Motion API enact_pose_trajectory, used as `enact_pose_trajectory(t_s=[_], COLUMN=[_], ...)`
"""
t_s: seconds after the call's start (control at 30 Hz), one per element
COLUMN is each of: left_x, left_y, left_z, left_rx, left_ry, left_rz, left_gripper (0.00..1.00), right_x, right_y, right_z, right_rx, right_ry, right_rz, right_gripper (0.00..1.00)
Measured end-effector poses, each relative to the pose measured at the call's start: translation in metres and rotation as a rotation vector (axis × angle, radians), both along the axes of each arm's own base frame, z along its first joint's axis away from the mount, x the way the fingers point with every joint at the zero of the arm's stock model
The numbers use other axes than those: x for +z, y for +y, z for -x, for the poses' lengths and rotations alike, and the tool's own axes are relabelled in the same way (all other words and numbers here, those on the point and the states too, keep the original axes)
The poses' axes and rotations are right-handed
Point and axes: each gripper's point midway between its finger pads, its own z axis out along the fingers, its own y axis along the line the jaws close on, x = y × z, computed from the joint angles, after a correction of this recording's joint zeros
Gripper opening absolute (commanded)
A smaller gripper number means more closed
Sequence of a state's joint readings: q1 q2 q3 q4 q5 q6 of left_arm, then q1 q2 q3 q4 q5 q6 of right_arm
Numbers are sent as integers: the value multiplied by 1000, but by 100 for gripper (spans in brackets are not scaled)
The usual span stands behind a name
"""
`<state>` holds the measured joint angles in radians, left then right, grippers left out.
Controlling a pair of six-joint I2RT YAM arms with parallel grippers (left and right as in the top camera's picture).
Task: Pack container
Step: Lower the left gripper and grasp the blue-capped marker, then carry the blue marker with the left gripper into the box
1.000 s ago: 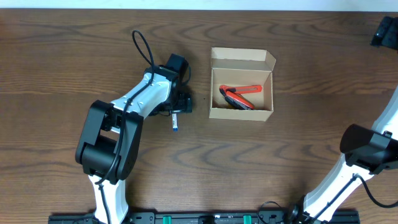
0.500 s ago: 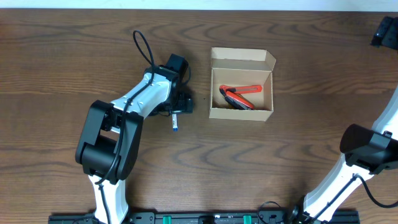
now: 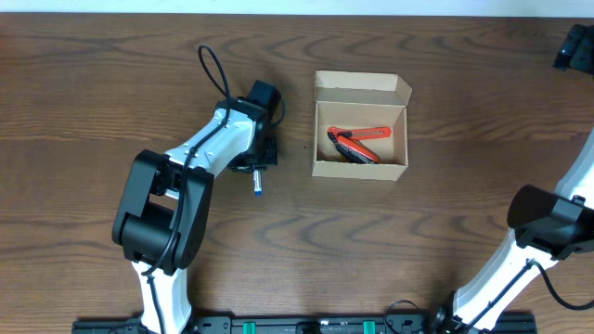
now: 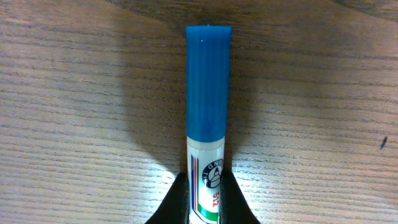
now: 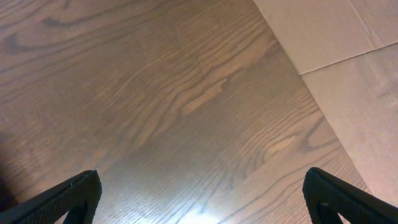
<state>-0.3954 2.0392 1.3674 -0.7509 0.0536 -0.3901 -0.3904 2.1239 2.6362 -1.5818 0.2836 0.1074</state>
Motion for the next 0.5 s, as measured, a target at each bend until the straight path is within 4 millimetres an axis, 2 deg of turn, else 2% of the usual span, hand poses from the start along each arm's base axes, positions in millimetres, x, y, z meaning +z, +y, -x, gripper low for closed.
enact_pose_trajectory(t_s=[0.13, 0.23, 0.3, 0.4, 0.47, 0.5], left_x=[4, 25, 52, 113, 162, 179], left_y=[1, -1, -9, -25, -35, -39], left_z=[3, -2, -20, -56, -72, -76], left_rx=[-37, -86, -128, -211, -297, -326], left_ry=[23, 41, 0, -132, -225, -260], left_rz=[-11, -21, -8, 32, 66, 80], left_gripper=[6, 6, 6, 6, 6, 6], right_x=[0, 0, 0, 0, 0, 0], right_y=[0, 0, 0, 0, 0, 0], right_z=[0, 0, 0, 0, 0, 0], right_rx=[0, 0, 0, 1, 0, 1], right_ry=[0, 0, 0, 0, 0, 0], right_rz=[0, 0, 0, 0, 0, 0], right_gripper=[99, 99, 99, 99, 99, 99])
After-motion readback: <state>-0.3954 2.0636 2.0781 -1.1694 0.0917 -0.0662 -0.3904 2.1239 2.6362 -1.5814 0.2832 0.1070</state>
